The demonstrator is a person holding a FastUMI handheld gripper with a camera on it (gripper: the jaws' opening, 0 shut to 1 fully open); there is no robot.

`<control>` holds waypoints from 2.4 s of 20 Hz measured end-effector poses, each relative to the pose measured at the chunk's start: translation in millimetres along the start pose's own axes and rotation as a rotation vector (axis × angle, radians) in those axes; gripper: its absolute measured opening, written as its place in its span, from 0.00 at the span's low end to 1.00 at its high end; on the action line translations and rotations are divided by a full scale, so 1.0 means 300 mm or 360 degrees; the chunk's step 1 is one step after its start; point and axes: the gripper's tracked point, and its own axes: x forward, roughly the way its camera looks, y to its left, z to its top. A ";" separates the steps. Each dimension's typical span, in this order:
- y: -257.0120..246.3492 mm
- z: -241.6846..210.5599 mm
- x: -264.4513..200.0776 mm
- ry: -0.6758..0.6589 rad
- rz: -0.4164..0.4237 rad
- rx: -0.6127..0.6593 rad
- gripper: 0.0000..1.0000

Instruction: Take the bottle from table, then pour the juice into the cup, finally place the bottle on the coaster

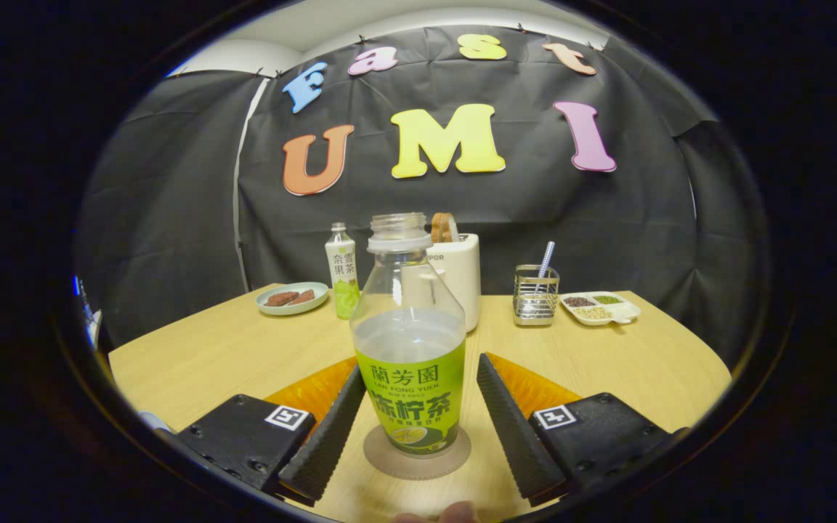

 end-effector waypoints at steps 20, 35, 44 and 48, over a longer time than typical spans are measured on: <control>0.056 0.181 -0.638 -0.0292 -0.0191 -0.0006 1.00; 0.048 0.179 -0.918 -0.0463 -0.0265 0.0039 1.00; 0.035 0.186 -0.920 -0.0485 -0.0248 0.0029 1.00; 0.038 0.187 -0.914 -0.0493 -0.0251 0.0036 1.00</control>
